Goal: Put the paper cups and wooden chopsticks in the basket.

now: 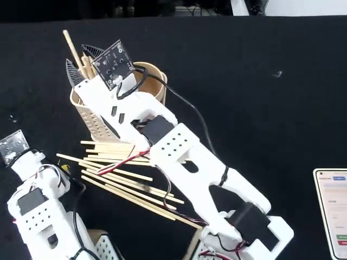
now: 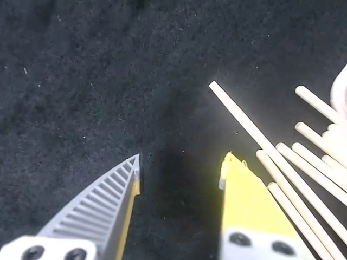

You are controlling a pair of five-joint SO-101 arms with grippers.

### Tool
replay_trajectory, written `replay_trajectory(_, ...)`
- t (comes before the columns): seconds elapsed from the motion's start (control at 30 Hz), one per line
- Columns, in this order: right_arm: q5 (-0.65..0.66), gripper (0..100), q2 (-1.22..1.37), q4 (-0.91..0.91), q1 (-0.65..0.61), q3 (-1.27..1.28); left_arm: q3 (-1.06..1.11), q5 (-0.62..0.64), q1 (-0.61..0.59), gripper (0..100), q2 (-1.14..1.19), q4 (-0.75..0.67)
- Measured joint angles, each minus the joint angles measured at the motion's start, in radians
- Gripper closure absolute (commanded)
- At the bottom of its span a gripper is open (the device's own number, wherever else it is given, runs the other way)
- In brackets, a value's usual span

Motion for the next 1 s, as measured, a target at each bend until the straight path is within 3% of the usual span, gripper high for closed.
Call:
replay_trajectory(0.27,0.000,84.7,-0.221,0.195,0.000,0.000,0.000,0.000,0.000,76,0.000,0.000)
replay_trajectory(0.53,0.000,84.4,-0.620,0.813,0.000,0.011,0.000,0.000,0.008,76,0.000,0.000)
replay_trajectory(0.67,0.000,84.2,-0.750,1.037,-0.009,0.175,0.000,0.000,0.008,76,0.000,0.000)
replay_trajectory(0.8,0.002,84.2,-0.801,0.987,-0.072,0.483,0.000,0.000,0.008,76,0.000,0.000)
replay_trajectory(1.0,-0.002,84.2,-0.756,0.658,-0.201,0.937,0.000,0.000,0.008,76,0.000,0.000)
